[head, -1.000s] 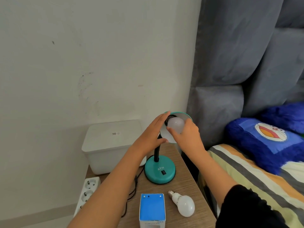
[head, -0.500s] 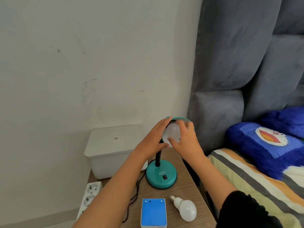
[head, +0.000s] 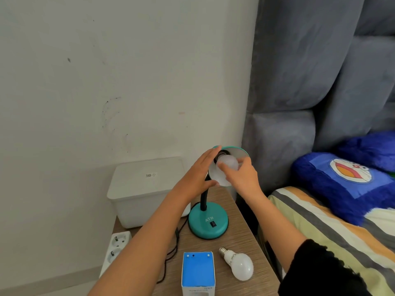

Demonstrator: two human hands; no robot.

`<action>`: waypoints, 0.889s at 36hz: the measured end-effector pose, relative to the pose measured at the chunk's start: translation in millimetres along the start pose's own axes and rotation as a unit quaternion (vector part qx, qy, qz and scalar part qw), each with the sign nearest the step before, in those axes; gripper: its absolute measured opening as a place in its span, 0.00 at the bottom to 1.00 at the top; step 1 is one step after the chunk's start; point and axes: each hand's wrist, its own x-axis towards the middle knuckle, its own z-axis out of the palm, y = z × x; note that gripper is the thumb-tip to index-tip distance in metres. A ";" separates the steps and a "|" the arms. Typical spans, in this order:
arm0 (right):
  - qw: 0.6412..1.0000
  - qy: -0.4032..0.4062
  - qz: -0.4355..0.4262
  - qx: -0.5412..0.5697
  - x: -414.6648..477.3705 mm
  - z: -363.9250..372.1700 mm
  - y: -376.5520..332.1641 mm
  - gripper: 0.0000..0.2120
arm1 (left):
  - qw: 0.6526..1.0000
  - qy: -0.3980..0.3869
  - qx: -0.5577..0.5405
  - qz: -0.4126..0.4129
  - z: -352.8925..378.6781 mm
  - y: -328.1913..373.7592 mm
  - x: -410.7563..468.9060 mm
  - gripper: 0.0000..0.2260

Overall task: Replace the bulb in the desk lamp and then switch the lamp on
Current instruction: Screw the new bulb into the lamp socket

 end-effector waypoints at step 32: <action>0.998 0.000 0.011 0.060 -1.0 -1.1 3.9 0.28 | 1.000 0.000 -0.001 -0.001 -2.8 5.5 -3.2 0.42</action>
